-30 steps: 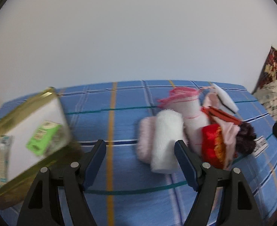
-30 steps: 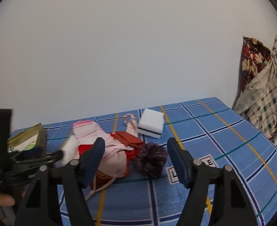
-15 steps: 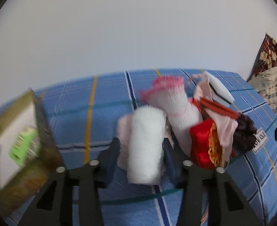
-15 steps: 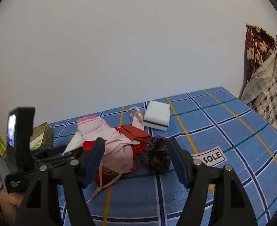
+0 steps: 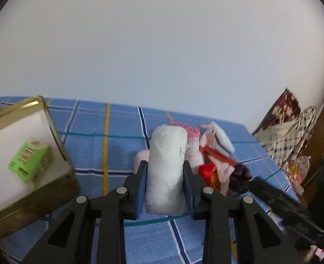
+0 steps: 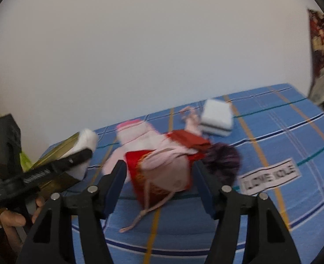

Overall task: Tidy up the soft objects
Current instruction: 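Reach to the white rolled towel and grasp it with the left tool, then hold the towel with the left tool while the right tool grasps the pink cloth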

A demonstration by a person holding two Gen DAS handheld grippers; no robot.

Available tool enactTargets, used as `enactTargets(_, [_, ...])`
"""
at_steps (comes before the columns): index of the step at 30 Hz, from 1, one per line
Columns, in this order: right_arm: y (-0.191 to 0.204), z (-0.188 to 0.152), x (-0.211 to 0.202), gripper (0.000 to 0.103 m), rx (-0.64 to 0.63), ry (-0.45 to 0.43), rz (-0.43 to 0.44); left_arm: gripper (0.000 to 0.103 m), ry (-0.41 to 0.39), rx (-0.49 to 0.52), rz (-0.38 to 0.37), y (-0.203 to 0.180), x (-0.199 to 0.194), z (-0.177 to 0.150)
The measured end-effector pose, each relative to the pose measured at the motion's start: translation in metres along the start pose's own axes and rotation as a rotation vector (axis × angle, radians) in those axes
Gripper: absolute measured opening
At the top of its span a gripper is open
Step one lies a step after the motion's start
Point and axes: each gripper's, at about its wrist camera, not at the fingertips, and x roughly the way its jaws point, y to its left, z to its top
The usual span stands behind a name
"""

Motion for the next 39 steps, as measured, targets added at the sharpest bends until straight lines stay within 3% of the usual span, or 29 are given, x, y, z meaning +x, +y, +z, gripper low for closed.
enactTargets(5, [0.009, 0.002, 0.03, 0.064, -0.01, 0.096, -0.001, 0.033, -0.058, 0.067, 0.119, -0.001, -0.016, -0.001])
enactTargets(13, [-0.007, 0.004, 0.069, 0.056, 0.05, 0.223, -0.022, 0.033, -0.043, 0.051, 0.133, 0.003, -0.007, 0.002])
enactTargets(15, [-0.014, 0.002, 0.073, 0.045, 0.087, 0.243, -0.006, 0.033, -0.034, 0.04, 0.13, 0.002, -0.006, 0.002])
enactTargets(17, [-0.02, 0.001, 0.071, 0.015, 0.108, 0.25, 0.005, 0.033, -0.027, 0.029, 0.128, 0.005, -0.008, 0.001])
enactTargets(18, [-0.023, 0.0, 0.069, 0.013, 0.124, 0.251, 0.009, 0.033, -0.024, 0.025, 0.126, 0.006, -0.008, 0.001])
enactTargets(23, [-0.039, -0.002, 0.04, 0.006, 0.251, 0.168, 0.122, 0.033, -0.032, 0.005, 0.123, 0.009, -0.009, 0.002])
enactTargets(27, [-0.022, 0.006, 0.01, 0.006, 0.168, 0.015, 0.15, 0.033, -0.04, 0.01, 0.136, 0.01, -0.009, 0.002])
enactTargets(31, [-0.007, 0.007, -0.008, 0.006, 0.125, -0.061, 0.202, 0.033, -0.045, 0.015, 0.141, 0.01, -0.01, 0.002])
enactTargets(35, [0.008, 0.013, -0.032, 0.006, 0.036, -0.182, 0.139, 0.033, -0.05, 0.021, 0.141, 0.011, -0.011, 0.002])
enactTargets(39, [0.016, 0.024, -0.044, 0.006, 0.014, -0.207, 0.147, 0.033, -0.055, 0.029, 0.138, 0.01, -0.013, 0.003])
